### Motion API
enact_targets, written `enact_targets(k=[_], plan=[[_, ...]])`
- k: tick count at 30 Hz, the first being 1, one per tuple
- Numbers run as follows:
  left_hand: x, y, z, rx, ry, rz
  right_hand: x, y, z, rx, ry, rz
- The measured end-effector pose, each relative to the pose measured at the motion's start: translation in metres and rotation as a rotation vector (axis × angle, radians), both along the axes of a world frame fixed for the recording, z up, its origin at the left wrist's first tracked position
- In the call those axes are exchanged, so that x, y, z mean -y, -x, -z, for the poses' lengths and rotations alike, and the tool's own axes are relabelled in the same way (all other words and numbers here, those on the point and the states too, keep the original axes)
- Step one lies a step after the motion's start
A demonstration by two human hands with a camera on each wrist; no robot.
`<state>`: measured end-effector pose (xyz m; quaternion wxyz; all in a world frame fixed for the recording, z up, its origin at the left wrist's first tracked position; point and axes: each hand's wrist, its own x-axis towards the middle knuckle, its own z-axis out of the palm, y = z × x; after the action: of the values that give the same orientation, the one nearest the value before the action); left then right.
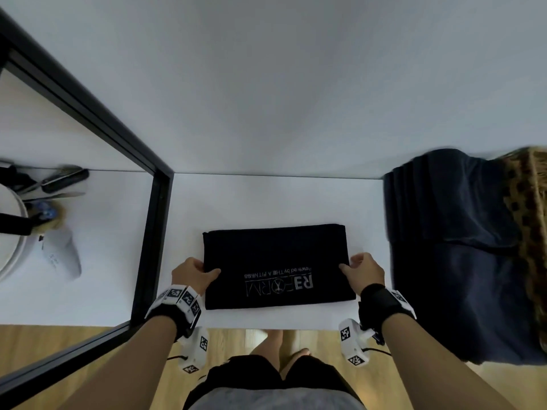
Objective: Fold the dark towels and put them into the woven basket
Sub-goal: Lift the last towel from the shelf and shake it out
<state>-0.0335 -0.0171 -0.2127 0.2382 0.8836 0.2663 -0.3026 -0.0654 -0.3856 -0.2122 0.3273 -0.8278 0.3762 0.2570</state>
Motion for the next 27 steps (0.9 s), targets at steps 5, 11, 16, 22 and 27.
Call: enact_targets(k=[5, 11, 16, 22, 27], plan=[[0.012, -0.003, -0.004, -0.024, -0.051, -0.012, -0.015, 0.006, 0.003, -0.001, -0.005, -0.015], [-0.01, -0.004, -0.01, -0.075, -0.007, -0.107, -0.034, 0.006, 0.001, -0.006, -0.058, -0.078], [-0.011, -0.01, -0.043, -0.067, 0.155, -0.237, -0.048, 0.009, 0.0, -0.002, -0.124, -0.098], [0.059, -0.014, -0.075, 0.102, 0.224, -0.045, -0.071, 0.009, 0.0, 0.02, -0.197, -0.176], [0.131, -0.003, -0.073, 0.143, 0.29, 0.093, -0.071, 0.011, 0.002, 0.026, -0.253, -0.158]])
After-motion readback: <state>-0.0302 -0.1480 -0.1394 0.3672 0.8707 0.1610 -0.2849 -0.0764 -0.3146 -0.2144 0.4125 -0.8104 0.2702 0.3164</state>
